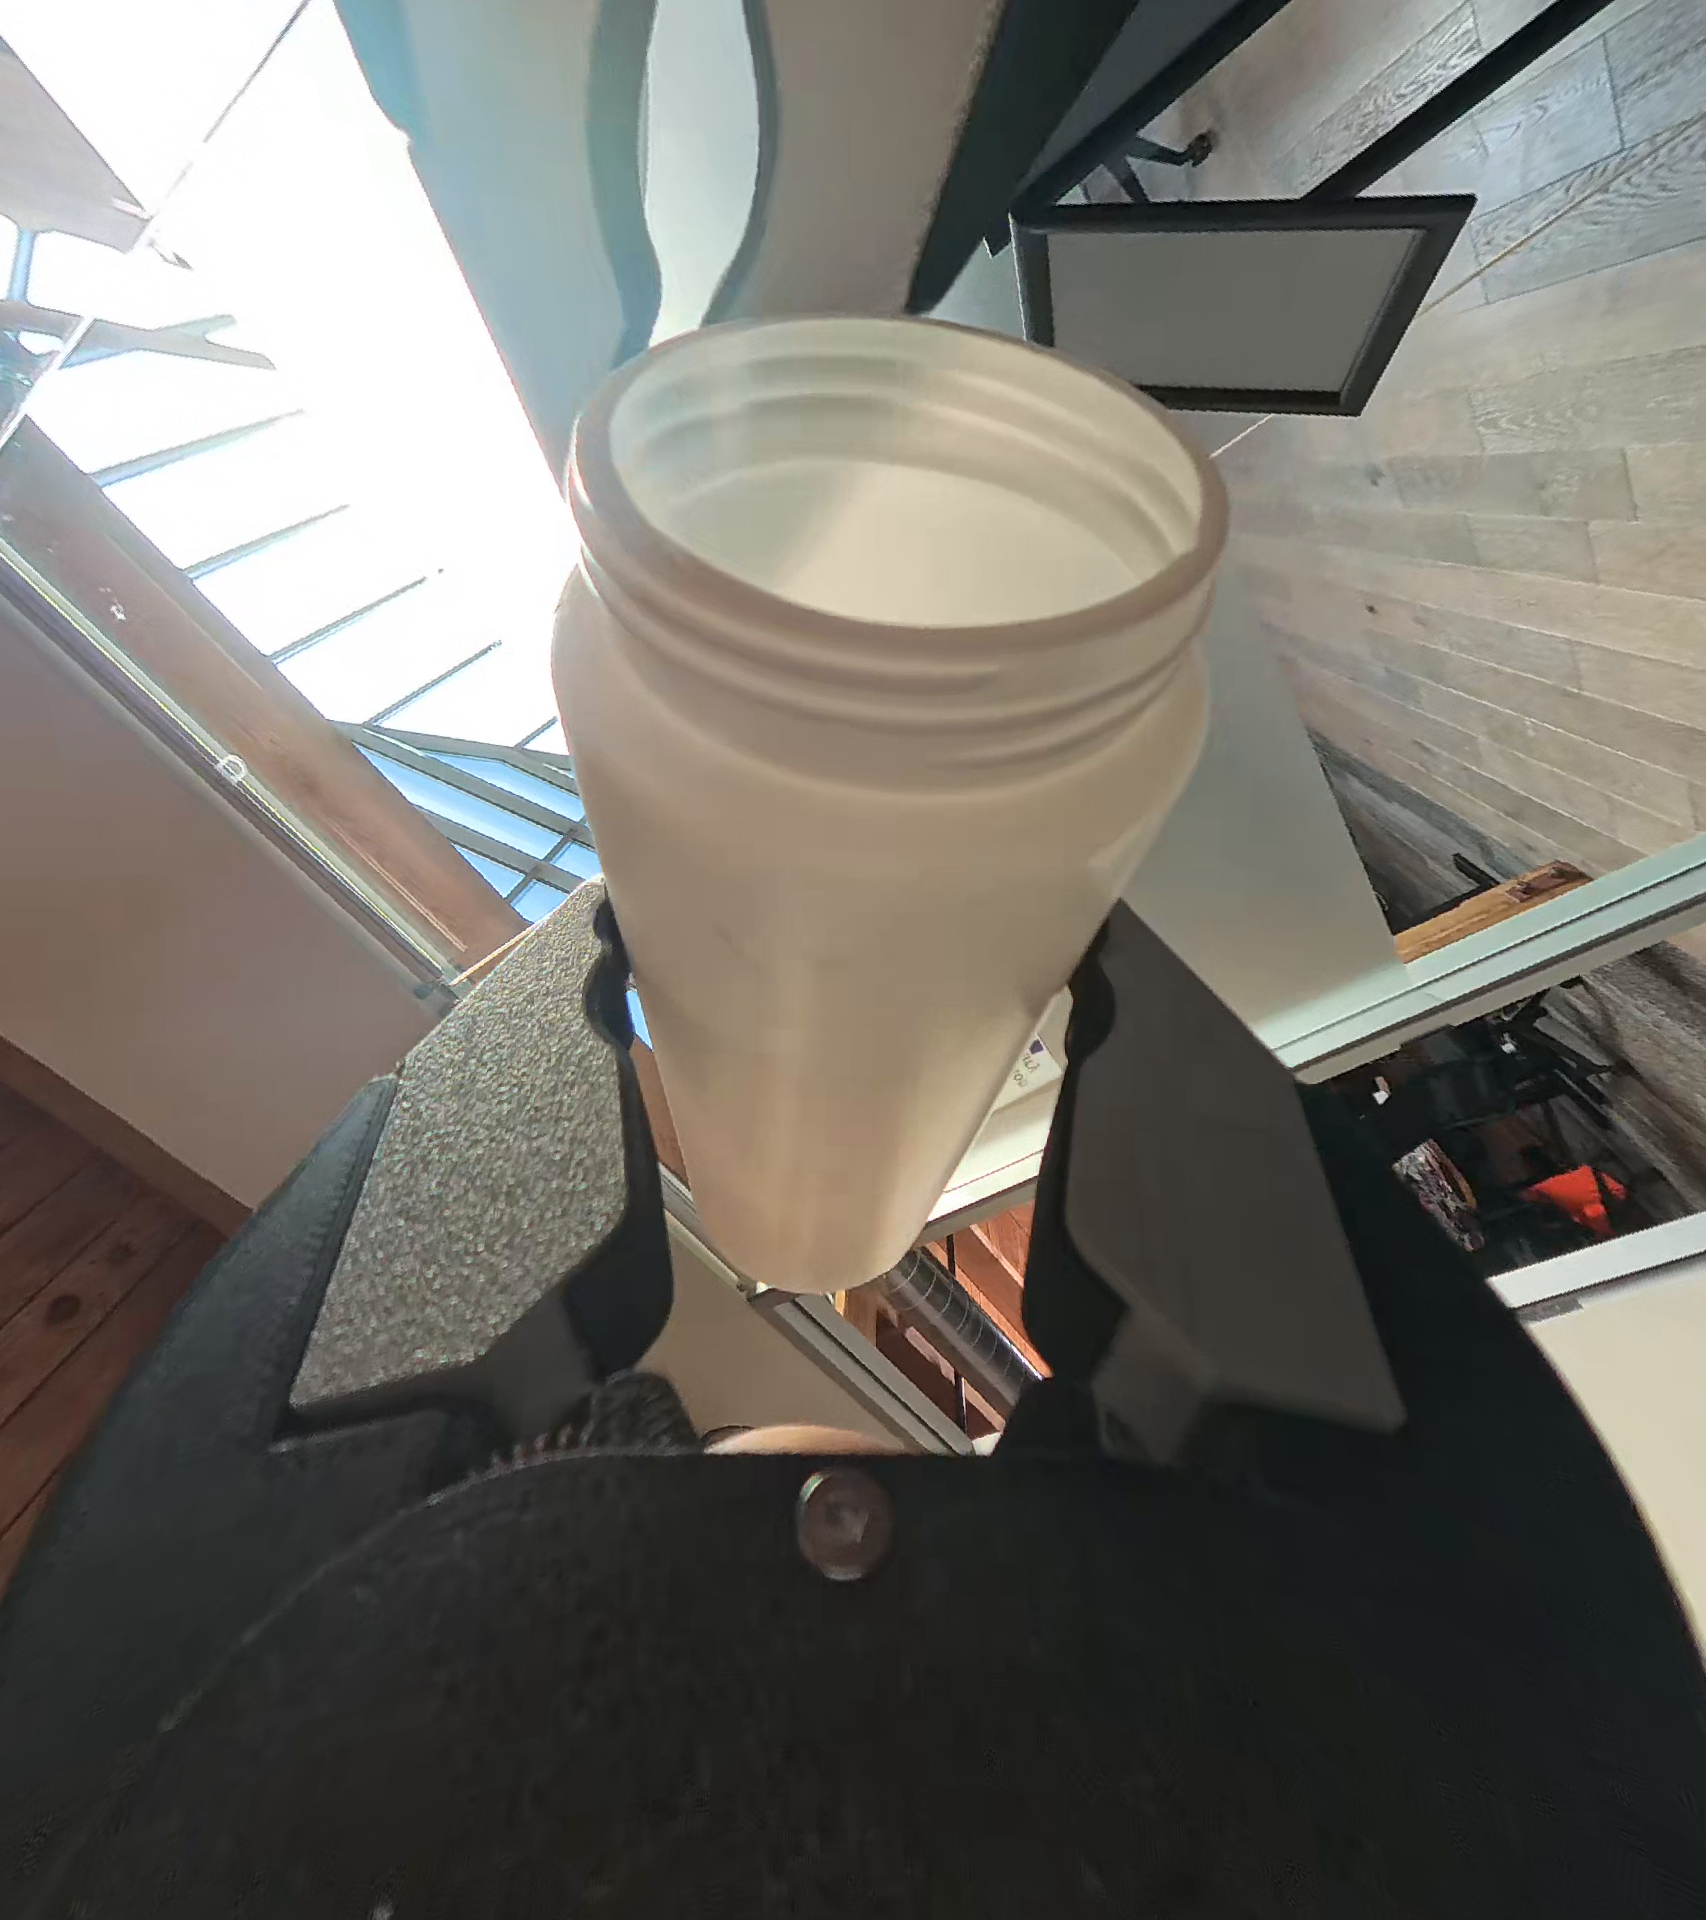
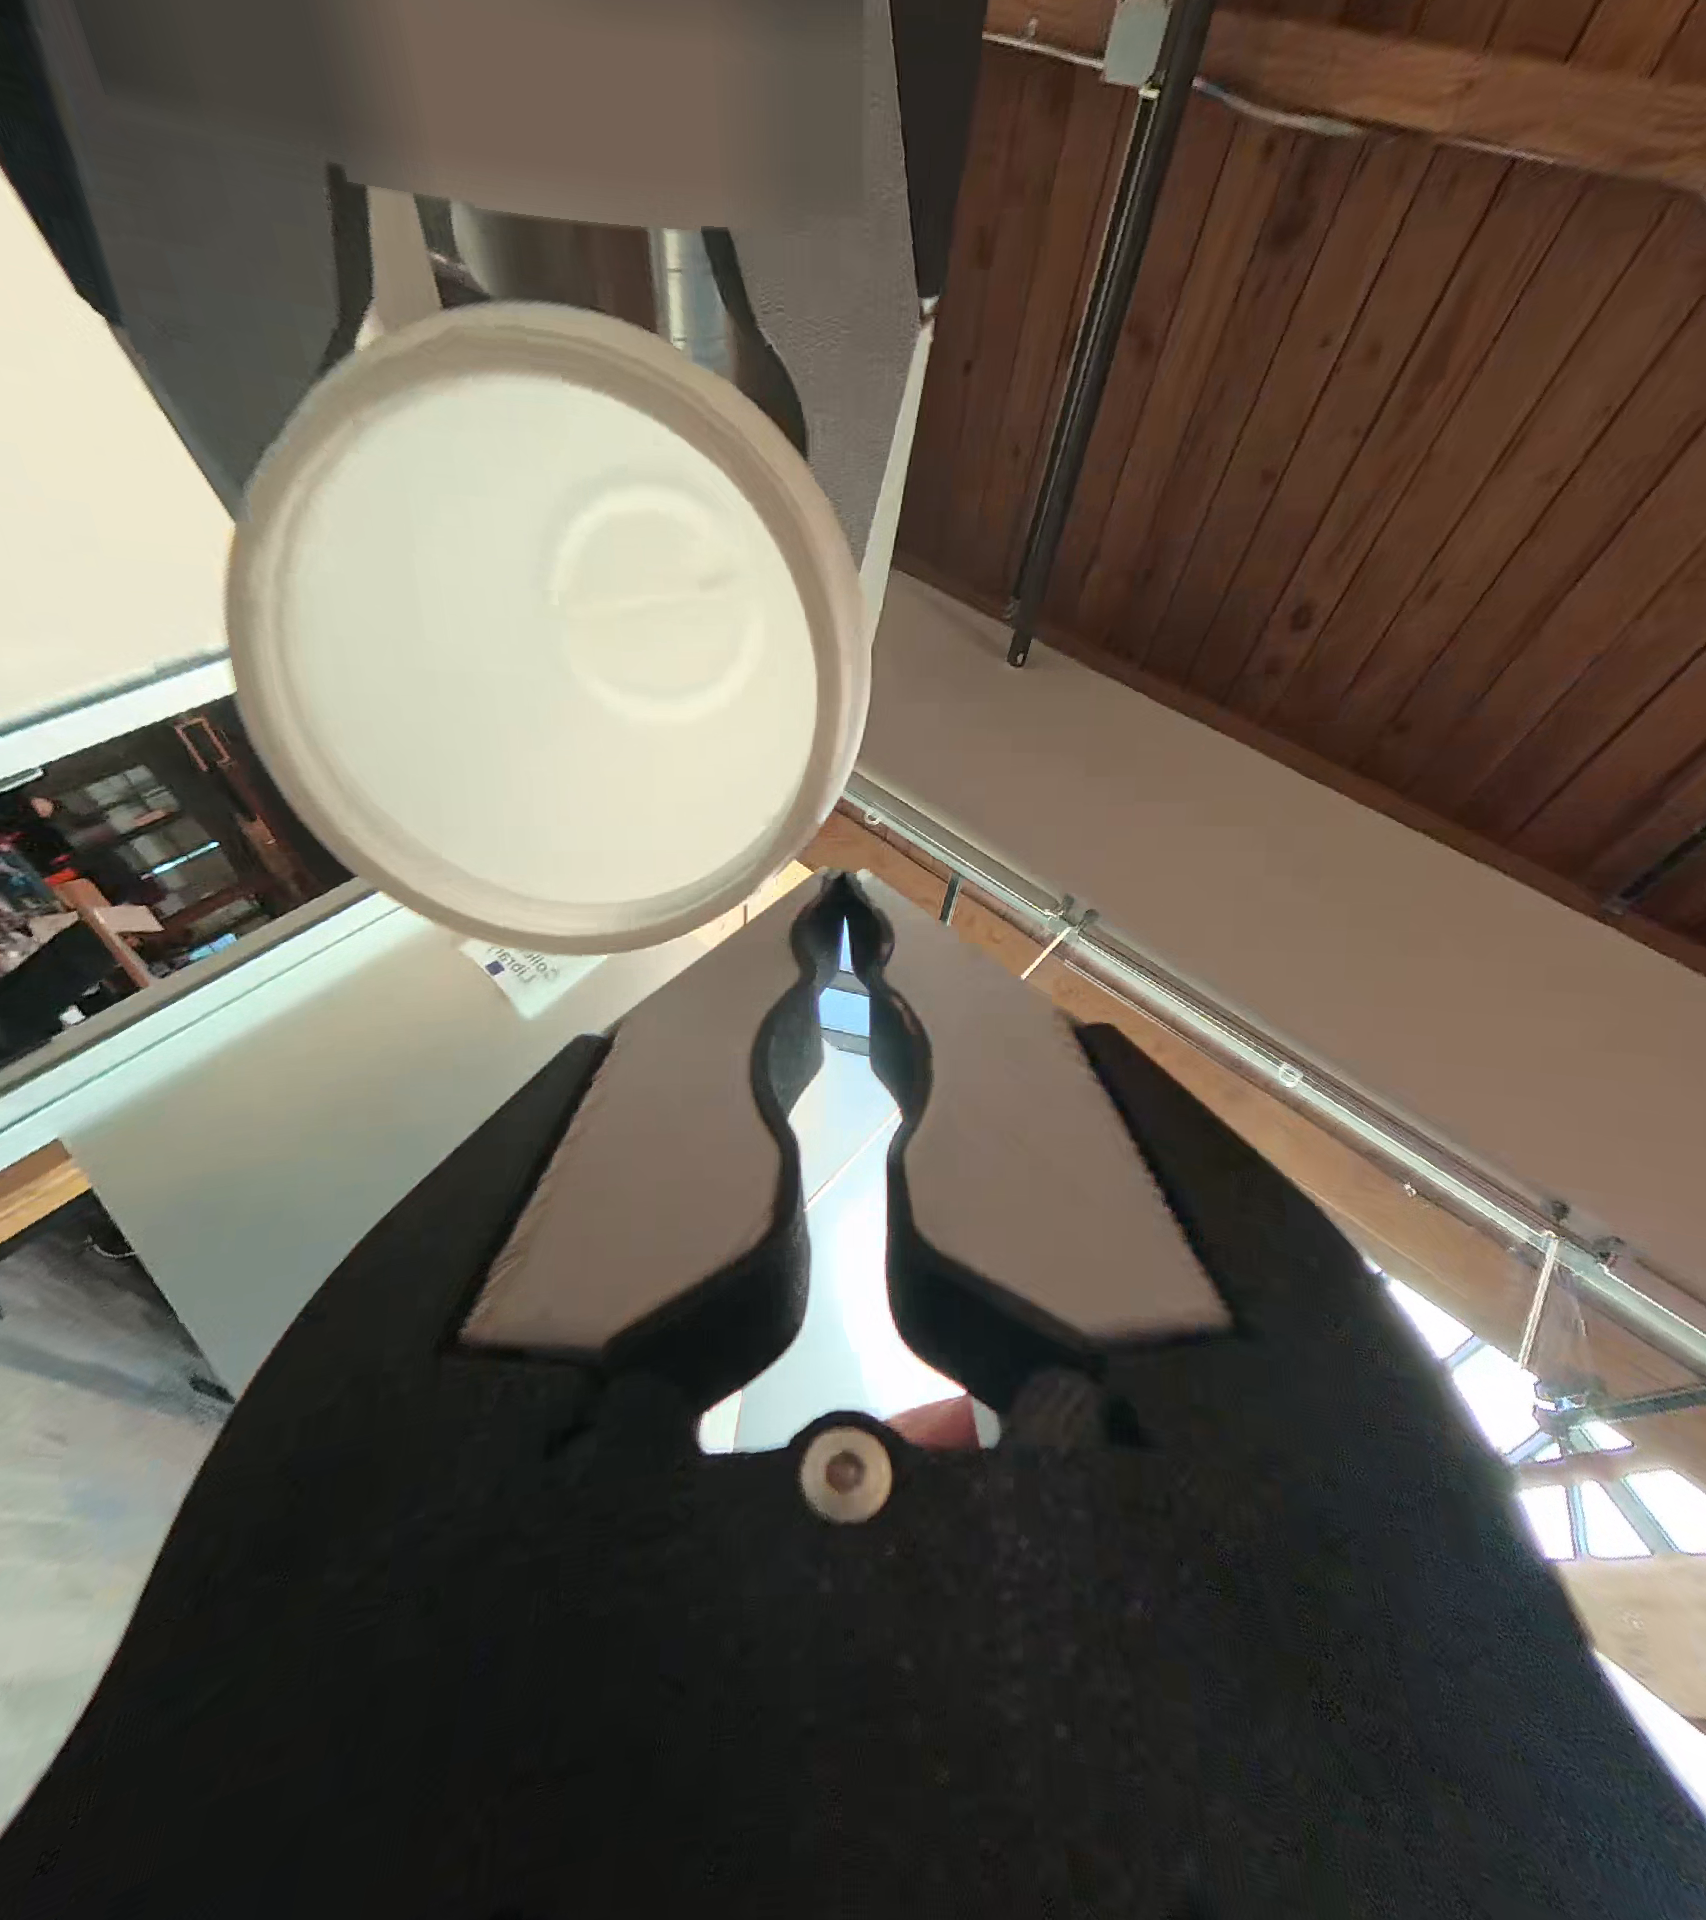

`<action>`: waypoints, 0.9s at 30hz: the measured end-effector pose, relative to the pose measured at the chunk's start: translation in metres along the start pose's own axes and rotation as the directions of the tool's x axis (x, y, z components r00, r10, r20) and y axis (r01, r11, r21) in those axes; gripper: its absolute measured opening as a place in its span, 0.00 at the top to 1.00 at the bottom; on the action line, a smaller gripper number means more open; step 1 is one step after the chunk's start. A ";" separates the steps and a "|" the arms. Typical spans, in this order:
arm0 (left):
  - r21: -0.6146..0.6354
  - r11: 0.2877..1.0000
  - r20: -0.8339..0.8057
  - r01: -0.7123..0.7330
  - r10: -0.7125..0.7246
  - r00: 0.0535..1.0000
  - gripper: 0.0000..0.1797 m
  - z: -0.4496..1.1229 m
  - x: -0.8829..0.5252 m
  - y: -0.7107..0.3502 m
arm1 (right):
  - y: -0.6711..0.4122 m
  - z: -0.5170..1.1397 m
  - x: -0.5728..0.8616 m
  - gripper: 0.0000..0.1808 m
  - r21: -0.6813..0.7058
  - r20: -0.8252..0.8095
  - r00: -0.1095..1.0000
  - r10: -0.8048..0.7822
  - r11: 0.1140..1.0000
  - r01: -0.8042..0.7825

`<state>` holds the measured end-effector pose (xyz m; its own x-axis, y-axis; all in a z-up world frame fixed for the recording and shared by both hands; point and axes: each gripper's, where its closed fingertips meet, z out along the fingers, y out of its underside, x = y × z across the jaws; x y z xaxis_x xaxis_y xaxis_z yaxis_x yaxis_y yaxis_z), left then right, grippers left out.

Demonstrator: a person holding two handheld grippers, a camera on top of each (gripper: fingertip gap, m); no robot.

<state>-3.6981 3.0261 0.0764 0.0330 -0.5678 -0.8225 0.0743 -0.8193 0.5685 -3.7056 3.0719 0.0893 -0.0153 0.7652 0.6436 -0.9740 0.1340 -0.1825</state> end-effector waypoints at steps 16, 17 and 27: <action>0.020 0.767 -0.156 0.641 -0.631 0.760 0.53 -0.003 -0.006 0.004 | -0.002 -0.069 -0.110 0.90 -0.778 0.430 -0.078 0.899 0.325 -0.538; 0.072 0.646 -0.230 0.760 -0.731 0.643 0.53 -0.008 -0.013 -0.003 | -0.035 -0.092 -0.099 0.86 -0.836 0.418 -0.377 0.826 0.188 -0.515; 0.394 -0.488 -0.835 0.779 -0.545 0.080 0.52 -0.103 -0.139 -0.051 | -0.097 -0.094 0.033 0.85 -0.856 0.188 -0.794 -0.578 -0.493 0.156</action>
<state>-3.6039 3.1549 0.1605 0.7943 0.4672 -0.3884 -0.4029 -0.0733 -0.9123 -3.5906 3.1437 0.0584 0.5327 -0.8035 -0.2657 0.6708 0.5923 -0.4462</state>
